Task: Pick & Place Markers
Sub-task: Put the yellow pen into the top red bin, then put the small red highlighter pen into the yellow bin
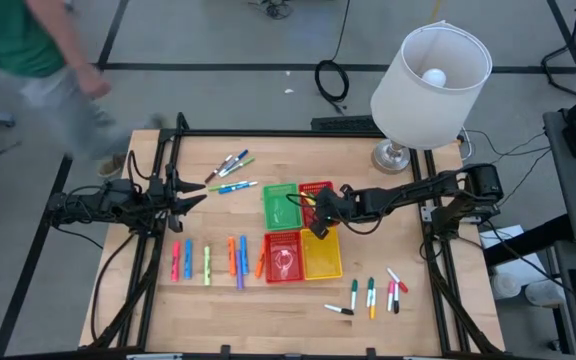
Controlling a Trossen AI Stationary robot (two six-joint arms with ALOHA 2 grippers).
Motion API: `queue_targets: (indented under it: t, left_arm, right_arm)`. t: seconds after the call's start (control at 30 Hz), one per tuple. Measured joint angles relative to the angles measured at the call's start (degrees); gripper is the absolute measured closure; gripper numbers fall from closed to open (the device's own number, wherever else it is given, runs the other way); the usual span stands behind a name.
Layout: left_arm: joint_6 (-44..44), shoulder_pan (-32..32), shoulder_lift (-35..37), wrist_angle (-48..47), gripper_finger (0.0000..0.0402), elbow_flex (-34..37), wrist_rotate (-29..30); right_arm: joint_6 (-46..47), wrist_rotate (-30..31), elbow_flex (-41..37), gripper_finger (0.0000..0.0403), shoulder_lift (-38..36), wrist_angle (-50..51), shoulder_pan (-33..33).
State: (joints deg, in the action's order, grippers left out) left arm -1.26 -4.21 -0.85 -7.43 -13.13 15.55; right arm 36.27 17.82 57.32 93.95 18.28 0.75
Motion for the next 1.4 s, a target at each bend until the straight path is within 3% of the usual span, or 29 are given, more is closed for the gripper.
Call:
queue_targets:
  t: [0.37,0.9,1.07,1.17,1.4]
  left_arm:
    - [0.0,0.0,0.0,0.0,0.0268,0.0,0.0]
    - [0.0,0.0,0.0,0.0,0.0268,0.0,0.0]
    - [0.0,0.0,0.0,0.0,0.0268,0.0,0.0]
    - [0.0,0.0,0.0,0.0,0.0268,0.0,0.0]
    - [0.0,0.0,0.0,0.0,0.0268,0.0,0.0]
  right_arm:
    - [0.6,0.0,0.0,0.0363,0.0,0.0,0.0]
    - [-3.1,-0.2,0.0,0.0293,-0.2,-1.3,0.0]
    - [-10.9,-9.8,0.1,0.0287,-4.8,-3.0,0.4]
    - [-14.7,-13.7,0.0,0.0288,-9.1,-2.1,2.7]
    - [-13.3,-11.2,4.6,0.0288,-17.2,12.0,14.0]
